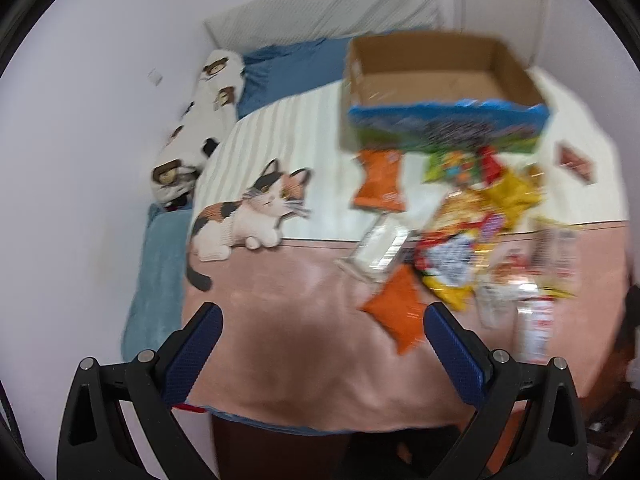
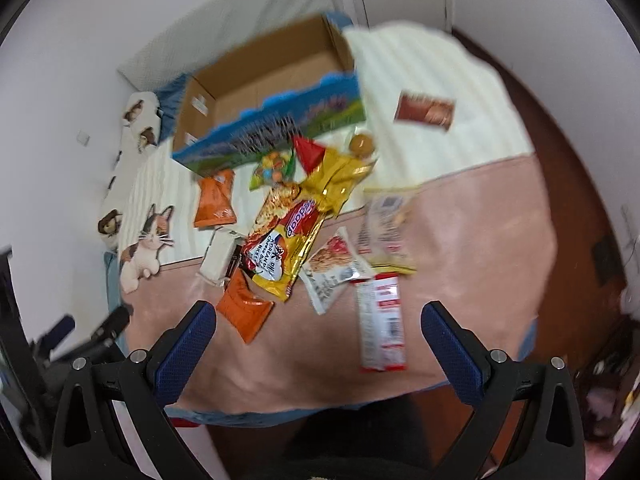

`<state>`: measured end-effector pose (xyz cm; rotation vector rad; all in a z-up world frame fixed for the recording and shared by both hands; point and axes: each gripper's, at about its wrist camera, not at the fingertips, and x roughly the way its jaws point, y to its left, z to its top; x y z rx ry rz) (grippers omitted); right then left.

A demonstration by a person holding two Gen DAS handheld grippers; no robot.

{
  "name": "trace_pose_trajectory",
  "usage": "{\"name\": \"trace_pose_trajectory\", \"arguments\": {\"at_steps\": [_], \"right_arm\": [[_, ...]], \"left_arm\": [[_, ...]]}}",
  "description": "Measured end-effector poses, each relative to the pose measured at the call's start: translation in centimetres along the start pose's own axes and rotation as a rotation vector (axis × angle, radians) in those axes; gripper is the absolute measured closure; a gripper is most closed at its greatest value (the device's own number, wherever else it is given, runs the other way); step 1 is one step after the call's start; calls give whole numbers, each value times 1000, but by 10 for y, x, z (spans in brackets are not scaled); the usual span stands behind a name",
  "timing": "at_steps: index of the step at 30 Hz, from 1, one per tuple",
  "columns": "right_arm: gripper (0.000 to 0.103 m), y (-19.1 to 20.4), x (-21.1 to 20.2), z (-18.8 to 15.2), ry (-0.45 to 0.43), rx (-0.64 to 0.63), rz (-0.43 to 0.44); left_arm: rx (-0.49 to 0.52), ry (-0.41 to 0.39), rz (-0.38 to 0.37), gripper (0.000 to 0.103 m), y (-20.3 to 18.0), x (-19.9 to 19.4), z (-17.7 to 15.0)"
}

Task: Organize snacks
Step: 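Grasp the white bread packet with the left tool while the right tool grasps the yellow Sedaap noodle pack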

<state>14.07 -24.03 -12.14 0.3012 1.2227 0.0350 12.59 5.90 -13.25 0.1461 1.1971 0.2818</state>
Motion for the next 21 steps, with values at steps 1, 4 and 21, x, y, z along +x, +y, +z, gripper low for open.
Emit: {"name": "trace_pose_trajectory", "arguments": {"at_steps": [1,4,21], "right_arm": [[0,6,21,8,26,14,18],[0,23,79,30,98,66,37],[4,84,303,69,308,310,-146]], "left_arm": [[-1,19,12,0,2,17,3],[-1,63,53,0,8,63,14],[244,167,-47,0,-16,206,37]]}}
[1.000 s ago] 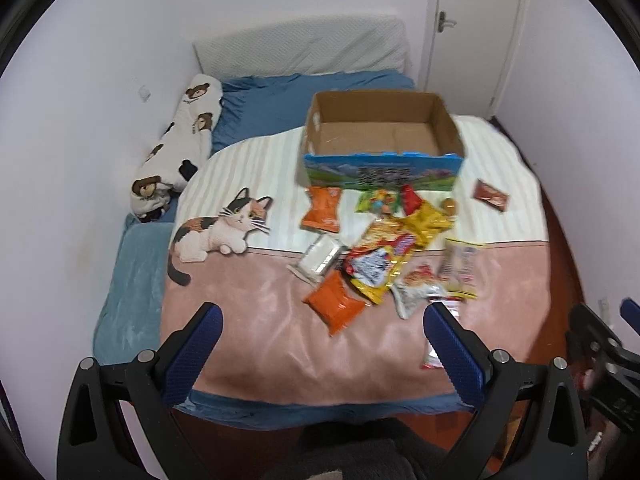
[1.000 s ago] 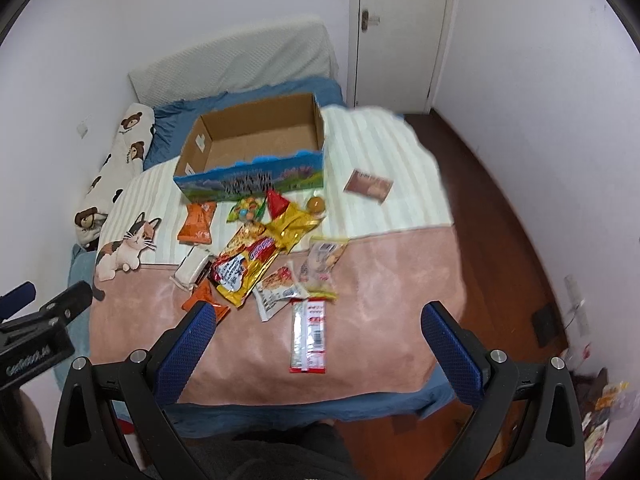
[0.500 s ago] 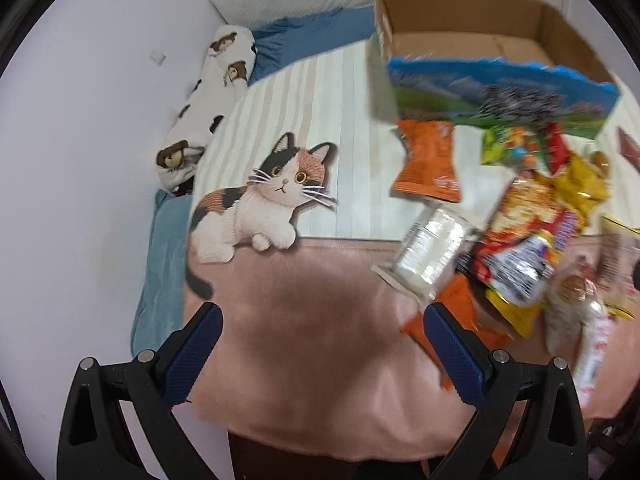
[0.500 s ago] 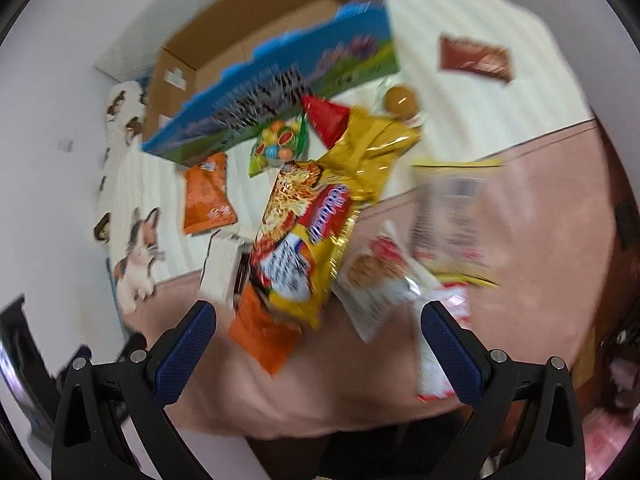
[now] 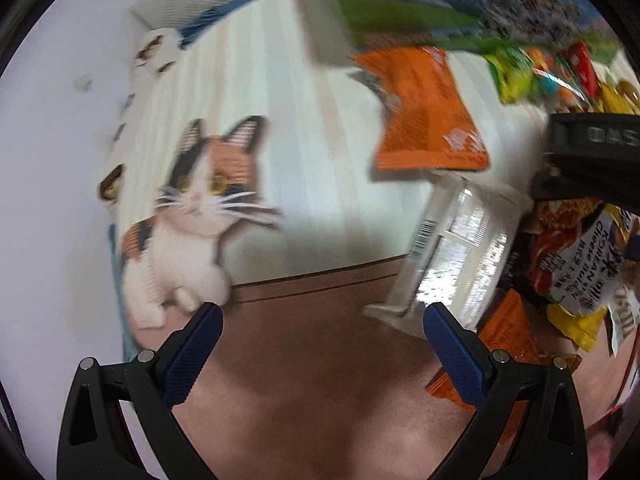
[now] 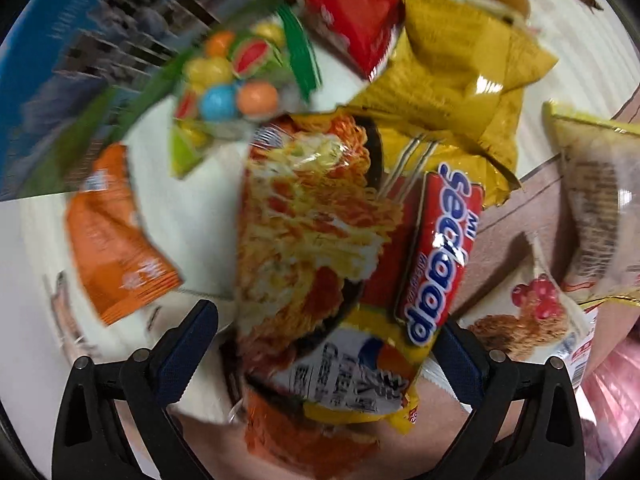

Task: Organize snacks
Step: 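Grasp the white bread packet with the left tool while the right tool grasps the yellow Sedaap noodle pack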

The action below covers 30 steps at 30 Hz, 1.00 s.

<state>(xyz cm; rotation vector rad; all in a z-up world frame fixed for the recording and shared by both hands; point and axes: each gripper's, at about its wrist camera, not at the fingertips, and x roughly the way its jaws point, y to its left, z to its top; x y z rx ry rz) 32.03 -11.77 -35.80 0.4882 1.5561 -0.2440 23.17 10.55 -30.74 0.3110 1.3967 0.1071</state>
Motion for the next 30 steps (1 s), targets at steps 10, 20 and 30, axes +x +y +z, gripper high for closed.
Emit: {"name": "trace_pose_trajectory", "arguments": {"at_steps": [10,20,30], "right_arm": [[13,-8,8,7,32,-263,-16],[13,25,25,-20,-7,-688,-165],[4,7,38,-21,-87,-504,-17]], "left_arm": [[136,-1,-198,1,-35,13,27],[-255,120,-336,48,7,36,34],[-370,117,-311,44,-3,49,28]]}}
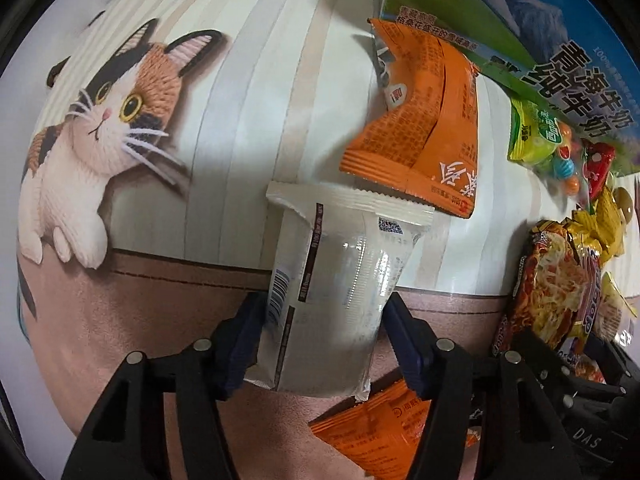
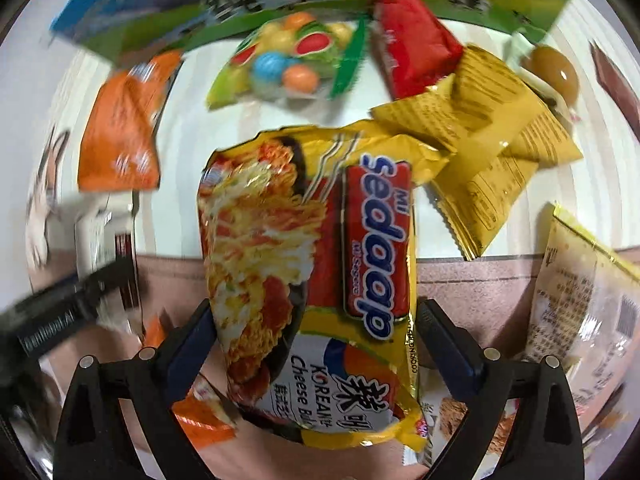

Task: Organize snacks
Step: 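Grasp the white bread packet with the left tool while the right tool grasps the yellow Sedaap noodle pack, then carry both packets into the cardboard box and open both tools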

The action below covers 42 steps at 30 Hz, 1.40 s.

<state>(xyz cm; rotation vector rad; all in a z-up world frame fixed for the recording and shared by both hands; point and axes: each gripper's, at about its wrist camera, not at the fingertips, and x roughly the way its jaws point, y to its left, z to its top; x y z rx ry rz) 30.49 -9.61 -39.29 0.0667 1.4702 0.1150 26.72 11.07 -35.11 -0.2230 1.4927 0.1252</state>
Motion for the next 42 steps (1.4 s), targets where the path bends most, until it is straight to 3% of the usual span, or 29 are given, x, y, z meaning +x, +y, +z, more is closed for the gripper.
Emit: {"name": "trace_pose_trajectory", "arguments": {"at_steps": [6,8,13,22,29,33,37,42], "right_arm": [[6,23,17,-12,-46,-19,-50],[14,27,15,-23,-58,-28,-29],[15,33,-8,-32,-58,-63,32],[15,10,-74,-32,-112,-58,195],[15,-7,-175,14,-257,-37,276],[15,-25,-227,80,-344,-36,251],[15,-49,-233,155,-365,-18,198],[15,-58,-211,227,-289,3,167]], "left_arm": [[-37,-22,69,47,-16,-9,-9],[-61,-26,87,48,-18,-16,-18],[-84,-56,111,48,-24,-41,-35],[-59,-156,-19,48,-48,-142,-42],[13,-214,-190,48,-86,-224,31],[53,-252,-211,48,-114,-257,88],[73,-222,-216,48,-137,-248,154],[87,-149,-187,48,-152,-204,222]]}}
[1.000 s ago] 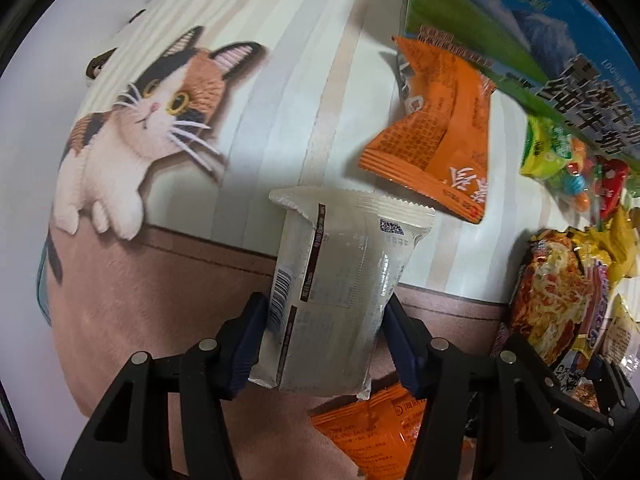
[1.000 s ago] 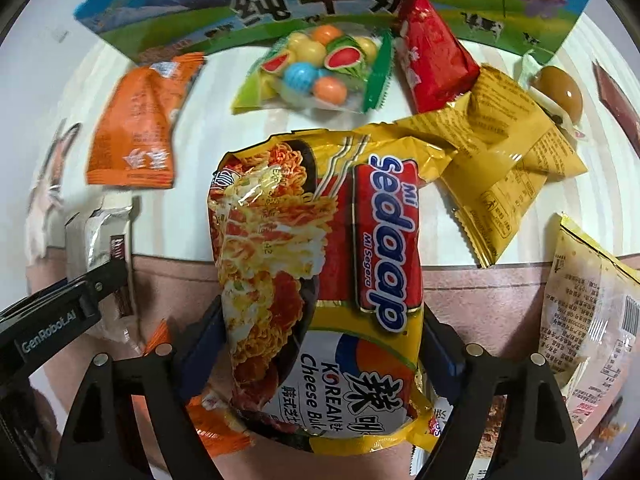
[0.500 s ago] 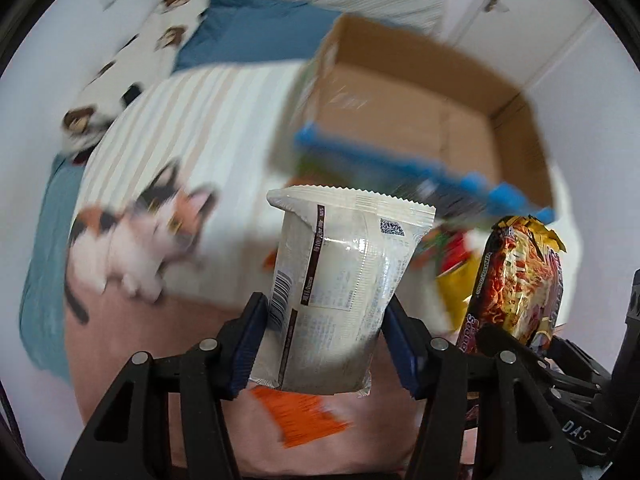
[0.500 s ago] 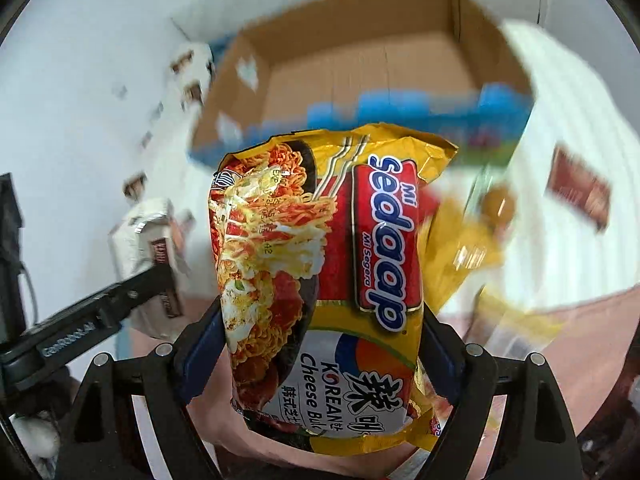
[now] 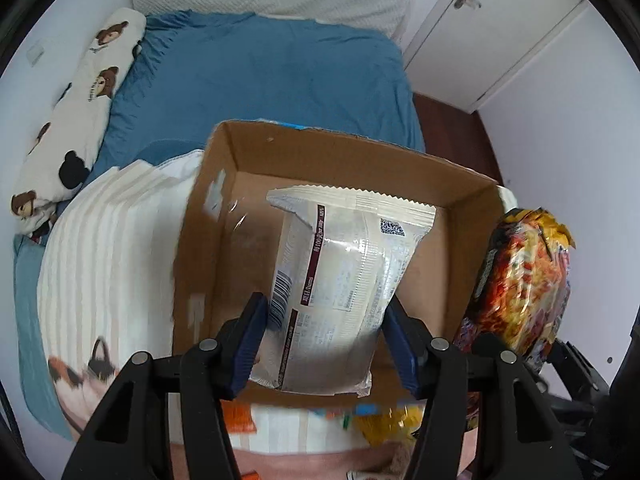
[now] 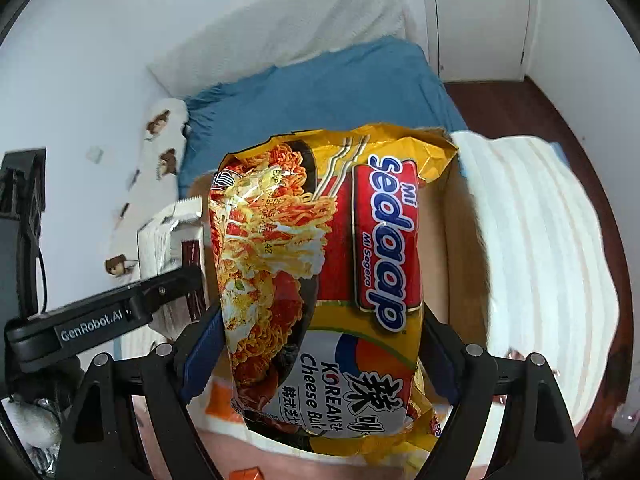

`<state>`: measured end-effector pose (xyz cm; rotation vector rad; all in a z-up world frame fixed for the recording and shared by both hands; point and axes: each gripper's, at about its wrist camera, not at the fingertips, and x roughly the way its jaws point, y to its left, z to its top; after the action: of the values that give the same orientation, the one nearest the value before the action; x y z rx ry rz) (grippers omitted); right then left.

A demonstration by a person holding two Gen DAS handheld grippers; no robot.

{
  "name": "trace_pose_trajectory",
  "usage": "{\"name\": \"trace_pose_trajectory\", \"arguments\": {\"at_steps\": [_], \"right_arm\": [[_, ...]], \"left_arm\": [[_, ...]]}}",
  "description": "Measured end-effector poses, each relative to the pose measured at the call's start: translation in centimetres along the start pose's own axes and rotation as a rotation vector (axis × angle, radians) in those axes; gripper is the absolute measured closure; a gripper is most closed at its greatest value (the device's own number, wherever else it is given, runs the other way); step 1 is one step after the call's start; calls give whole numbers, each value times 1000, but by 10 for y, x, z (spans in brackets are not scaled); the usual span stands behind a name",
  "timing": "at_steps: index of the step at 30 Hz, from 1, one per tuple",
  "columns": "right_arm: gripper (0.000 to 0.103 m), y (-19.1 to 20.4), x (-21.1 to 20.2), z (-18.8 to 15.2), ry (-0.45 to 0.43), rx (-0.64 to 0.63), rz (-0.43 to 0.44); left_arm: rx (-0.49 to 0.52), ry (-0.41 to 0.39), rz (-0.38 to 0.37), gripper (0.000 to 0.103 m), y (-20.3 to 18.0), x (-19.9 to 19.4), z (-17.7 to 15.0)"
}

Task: Organize snacks
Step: 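Carry both packets into the cardboard box and open both tools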

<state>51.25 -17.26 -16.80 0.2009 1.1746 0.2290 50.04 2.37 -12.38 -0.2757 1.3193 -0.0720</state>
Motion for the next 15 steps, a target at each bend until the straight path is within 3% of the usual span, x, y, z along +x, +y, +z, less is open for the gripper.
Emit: {"name": "trace_pose_trajectory", "arguments": {"at_steps": [4,10,15], "right_arm": [[15,-8,35,36,81,2,-45],[15,-28,107,39,188,1,-88],[15,-36,142,45,230,5,-113]], "left_arm": [[-15,84,20,48,-2,48,29],[-21,177,29,48,-3,101,45],[-27,228,31,48,-2,132,50]]}}
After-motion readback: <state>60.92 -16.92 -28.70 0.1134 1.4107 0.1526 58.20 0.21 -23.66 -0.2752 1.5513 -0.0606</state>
